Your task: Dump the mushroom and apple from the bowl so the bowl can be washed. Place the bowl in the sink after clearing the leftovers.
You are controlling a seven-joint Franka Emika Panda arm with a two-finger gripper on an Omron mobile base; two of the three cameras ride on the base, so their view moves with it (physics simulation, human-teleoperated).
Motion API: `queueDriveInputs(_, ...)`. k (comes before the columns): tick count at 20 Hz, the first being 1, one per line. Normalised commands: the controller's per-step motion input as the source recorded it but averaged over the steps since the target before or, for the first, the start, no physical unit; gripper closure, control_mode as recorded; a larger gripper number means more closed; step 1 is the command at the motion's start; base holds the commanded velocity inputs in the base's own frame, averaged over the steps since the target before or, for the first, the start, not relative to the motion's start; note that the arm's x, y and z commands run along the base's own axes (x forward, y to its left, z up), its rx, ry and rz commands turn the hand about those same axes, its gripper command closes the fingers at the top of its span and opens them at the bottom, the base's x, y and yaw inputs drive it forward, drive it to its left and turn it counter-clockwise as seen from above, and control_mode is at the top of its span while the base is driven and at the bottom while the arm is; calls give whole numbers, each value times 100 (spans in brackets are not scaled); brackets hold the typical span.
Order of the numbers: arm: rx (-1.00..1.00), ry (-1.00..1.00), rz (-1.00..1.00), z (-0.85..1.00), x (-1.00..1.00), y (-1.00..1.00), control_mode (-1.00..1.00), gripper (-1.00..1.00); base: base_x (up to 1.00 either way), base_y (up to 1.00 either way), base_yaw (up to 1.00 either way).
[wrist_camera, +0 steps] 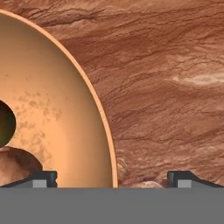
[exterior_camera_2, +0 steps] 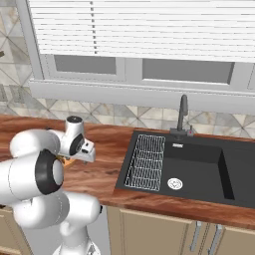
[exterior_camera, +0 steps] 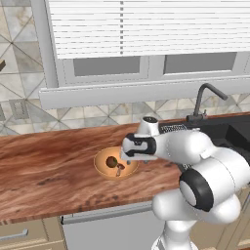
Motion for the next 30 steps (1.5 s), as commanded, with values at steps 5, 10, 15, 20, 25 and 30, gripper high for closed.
queueDriveInputs(5, 4, 0, 0, -13, 17, 6, -100, 100, 0, 0, 0)
queueDriveInputs(10, 1, 0, 0, 0, 0, 0, -100, 100, 0, 0, 0)
queueDriveInputs(15, 0, 0, 0, 0, -1, 3, -100, 100, 0, 0, 0)
queueDriveInputs(20, 3, 0, 0, 0, -4, 0, -100, 100, 0, 0, 0)
queueDriveInputs(25, 1, -2, -4, 6, -8, 0, -100, 100, 0, 0, 0)
queueDriveInputs(30, 2, -2, -14, 19, -7, 0, -100, 100, 0, 0, 0)
